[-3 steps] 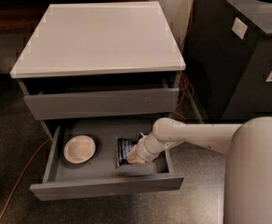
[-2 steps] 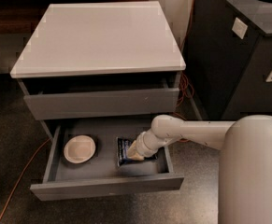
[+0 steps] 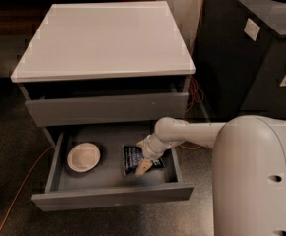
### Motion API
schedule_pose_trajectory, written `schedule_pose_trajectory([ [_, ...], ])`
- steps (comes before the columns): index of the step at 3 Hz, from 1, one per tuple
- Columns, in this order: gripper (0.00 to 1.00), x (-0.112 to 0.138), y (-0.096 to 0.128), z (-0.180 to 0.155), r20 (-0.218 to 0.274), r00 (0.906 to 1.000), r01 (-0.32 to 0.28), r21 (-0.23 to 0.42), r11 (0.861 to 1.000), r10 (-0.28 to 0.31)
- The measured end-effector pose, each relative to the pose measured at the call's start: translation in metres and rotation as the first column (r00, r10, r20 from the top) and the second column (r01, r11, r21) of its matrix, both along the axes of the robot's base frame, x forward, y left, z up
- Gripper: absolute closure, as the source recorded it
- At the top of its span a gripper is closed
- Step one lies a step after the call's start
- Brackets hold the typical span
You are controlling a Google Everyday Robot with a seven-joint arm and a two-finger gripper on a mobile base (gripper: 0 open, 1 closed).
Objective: Pick blue chip bag from middle drawer and place on counter
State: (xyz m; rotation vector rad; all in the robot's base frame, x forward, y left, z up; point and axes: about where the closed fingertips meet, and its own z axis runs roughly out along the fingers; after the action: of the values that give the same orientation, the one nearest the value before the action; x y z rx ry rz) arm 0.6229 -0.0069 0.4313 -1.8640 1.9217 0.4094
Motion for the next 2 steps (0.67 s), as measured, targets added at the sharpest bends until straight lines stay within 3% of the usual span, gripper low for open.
schedule_pose_trajectory([
  [2, 0.00, 0.015, -0.003, -0.021, 0.010, 0.9999, 0.004, -0.043, 0.999, -0.004],
])
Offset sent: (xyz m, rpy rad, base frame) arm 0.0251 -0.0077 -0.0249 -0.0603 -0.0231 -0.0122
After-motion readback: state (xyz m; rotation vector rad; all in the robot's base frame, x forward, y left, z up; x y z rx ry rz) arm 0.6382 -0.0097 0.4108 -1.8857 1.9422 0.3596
